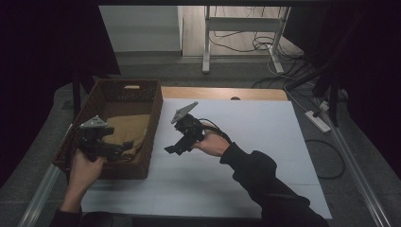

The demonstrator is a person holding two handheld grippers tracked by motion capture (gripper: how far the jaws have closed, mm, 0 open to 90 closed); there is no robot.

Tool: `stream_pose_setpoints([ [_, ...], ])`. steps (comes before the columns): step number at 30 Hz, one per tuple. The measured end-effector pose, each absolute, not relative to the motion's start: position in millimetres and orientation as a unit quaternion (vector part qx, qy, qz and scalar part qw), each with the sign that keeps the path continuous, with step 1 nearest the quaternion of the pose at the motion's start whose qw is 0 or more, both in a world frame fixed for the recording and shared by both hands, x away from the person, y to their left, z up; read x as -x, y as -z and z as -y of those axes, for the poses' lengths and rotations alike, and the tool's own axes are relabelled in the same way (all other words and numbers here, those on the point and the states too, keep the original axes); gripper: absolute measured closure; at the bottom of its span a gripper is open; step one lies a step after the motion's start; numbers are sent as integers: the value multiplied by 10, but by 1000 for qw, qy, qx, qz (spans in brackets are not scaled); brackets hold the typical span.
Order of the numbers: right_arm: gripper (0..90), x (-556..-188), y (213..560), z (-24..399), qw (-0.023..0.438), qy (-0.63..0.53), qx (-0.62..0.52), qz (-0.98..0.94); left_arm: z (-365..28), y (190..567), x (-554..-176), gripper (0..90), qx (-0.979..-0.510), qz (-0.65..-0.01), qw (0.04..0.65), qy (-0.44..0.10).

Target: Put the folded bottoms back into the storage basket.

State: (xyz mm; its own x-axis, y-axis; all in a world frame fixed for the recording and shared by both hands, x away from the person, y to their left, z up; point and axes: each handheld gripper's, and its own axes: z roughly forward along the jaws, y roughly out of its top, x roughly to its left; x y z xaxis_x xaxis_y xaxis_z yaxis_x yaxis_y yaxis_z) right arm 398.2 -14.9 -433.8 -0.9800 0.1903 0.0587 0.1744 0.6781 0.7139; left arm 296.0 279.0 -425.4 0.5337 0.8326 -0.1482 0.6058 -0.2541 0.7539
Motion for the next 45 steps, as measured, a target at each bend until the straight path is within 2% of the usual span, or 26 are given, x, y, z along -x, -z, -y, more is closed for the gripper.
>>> stream_pose_setpoints([
  [11,23,-3934,4426,324,13,-387,-110,-915,-2646,4304,-2720,0,-783,-453,407,-126],
  [21,21,-3942,4530,531,25,-371,-116,-921,-2561,4316,-2469,0,-788,-445,405,-132],
  [45,0,-3869,4648,980,24,-384,-174,-906,-2656,4519,-1983,1,-773,-456,422,-128],
])
